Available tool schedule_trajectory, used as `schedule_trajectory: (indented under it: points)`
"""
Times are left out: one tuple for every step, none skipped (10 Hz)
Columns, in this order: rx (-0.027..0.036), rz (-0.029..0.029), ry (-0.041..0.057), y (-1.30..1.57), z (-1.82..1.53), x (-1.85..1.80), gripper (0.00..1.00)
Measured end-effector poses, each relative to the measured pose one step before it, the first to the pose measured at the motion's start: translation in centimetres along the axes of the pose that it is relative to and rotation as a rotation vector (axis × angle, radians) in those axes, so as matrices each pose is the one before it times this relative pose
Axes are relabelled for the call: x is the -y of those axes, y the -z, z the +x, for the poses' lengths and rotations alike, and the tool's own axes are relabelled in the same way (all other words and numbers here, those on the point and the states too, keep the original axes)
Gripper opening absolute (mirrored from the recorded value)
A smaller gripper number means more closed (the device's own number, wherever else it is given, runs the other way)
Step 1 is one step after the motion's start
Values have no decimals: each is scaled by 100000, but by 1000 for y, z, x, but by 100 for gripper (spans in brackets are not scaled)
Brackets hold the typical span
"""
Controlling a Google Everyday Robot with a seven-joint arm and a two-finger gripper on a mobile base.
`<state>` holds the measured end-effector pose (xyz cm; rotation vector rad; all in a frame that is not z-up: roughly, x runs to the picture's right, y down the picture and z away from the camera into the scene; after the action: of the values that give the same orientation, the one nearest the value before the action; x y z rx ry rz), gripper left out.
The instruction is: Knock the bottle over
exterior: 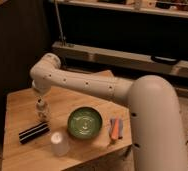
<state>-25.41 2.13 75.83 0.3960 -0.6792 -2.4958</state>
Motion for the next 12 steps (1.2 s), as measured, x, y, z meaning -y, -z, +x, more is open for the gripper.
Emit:
schedule_trajectory:
  points:
    - [1182, -1768, -753, 830, -1440, -323, 0]
    - [744, -1817, -936, 667, -1081, -646, 0]
    - [1147, -2995, -3286, 786, -1801, -2043, 0]
    - [629, -1723, -2573, 377, -1045, -1403, 0]
    - [358, -1212, -1788, 194, -753, -919, 0]
    - [-10, -1182, -2371, 89, -628, -865, 0]
    - [-211, 156, -1137, -115, 63, -5, 0]
    - [-213, 121, -970, -260, 360, 110, 0]
    - [-231, 377, -417, -362, 613, 341, 0]
    - [-124, 125, -324, -171, 205, 92, 0]
    - [-165, 295, -608, -138, 62, -12, 3]
    - [1, 150, 102, -44, 54, 100, 4]
